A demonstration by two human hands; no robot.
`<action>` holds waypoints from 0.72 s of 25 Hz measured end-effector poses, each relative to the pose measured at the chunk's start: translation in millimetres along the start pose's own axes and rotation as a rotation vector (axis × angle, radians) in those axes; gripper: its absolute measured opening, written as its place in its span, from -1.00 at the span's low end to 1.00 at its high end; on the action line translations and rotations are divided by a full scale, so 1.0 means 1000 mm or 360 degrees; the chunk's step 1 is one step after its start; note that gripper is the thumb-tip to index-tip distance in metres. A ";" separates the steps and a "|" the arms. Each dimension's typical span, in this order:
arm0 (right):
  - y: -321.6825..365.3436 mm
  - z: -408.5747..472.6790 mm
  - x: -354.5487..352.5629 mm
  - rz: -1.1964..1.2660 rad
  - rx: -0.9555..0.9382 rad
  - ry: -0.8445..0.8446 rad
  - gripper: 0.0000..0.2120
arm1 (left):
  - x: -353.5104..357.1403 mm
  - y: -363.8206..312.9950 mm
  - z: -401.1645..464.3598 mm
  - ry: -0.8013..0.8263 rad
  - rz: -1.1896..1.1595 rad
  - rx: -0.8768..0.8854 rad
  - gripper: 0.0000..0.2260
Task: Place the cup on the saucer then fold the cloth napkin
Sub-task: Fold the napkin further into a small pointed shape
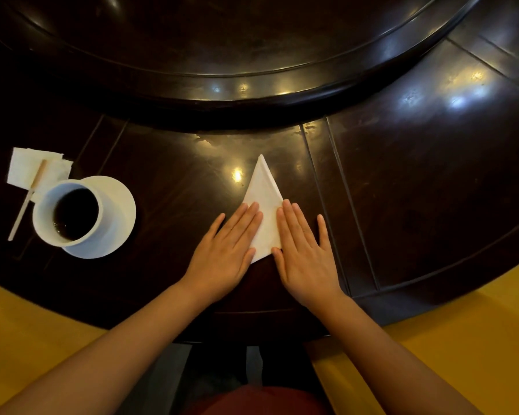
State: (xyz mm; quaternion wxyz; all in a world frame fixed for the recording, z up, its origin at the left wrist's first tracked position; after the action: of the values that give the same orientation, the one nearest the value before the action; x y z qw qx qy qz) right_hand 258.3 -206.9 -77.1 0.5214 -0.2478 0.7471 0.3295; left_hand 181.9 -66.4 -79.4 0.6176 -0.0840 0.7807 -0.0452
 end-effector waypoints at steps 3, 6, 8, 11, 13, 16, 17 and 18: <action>0.001 0.001 0.000 0.0033 -0.0014 0.0006 -0.44 | 0.003 0.010 -0.023 0.0072 -0.0043 0.0031 -0.51; 0.002 0.000 -0.009 0.0073 0.0009 0.0003 -0.43 | 0.001 0.014 -0.045 0.0068 -0.0208 0.0021 -0.52; 0.002 0.005 -0.023 0.0099 -0.0016 -0.0033 -0.46 | -0.006 0.004 -0.053 -0.0043 -0.0231 -0.0117 -0.52; 0.003 0.033 -0.044 0.0014 -0.0250 -0.0125 -0.50 | -0.011 -0.039 -0.050 -0.0198 -0.0218 -0.0352 -0.49; 0.002 0.056 -0.042 -0.0121 -0.0469 -0.0043 -0.50 | -0.004 -0.063 -0.040 -0.0154 -0.0236 -0.0427 -0.45; -0.005 0.073 -0.031 -0.0172 -0.0660 0.0115 -0.50 | 0.009 -0.067 -0.026 -0.0082 -0.0163 -0.0572 -0.45; -0.006 0.074 -0.029 -0.0163 -0.0687 0.0125 -0.50 | 0.012 -0.065 -0.026 -0.0078 -0.0163 -0.0591 -0.45; -0.007 0.074 -0.028 -0.0158 -0.0699 0.0119 -0.50 | 0.013 -0.064 -0.026 -0.0084 -0.0164 -0.0588 -0.46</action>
State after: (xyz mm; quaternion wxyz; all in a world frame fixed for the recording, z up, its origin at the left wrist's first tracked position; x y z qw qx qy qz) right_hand 318.3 -154.9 -70.2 0.4426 -0.4038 0.6631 0.4487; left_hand 158.5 -132.8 -74.8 0.6089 -0.2370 0.7538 0.0695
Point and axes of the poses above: each hand's wrist, its own z-axis towards the middle knuckle, its own x-axis out of the palm, y = z × x, the point moved 3 cm from there along z, towards the middle knuckle, and after that the axes turned 8 degrees about y, right-handed, at the moved point
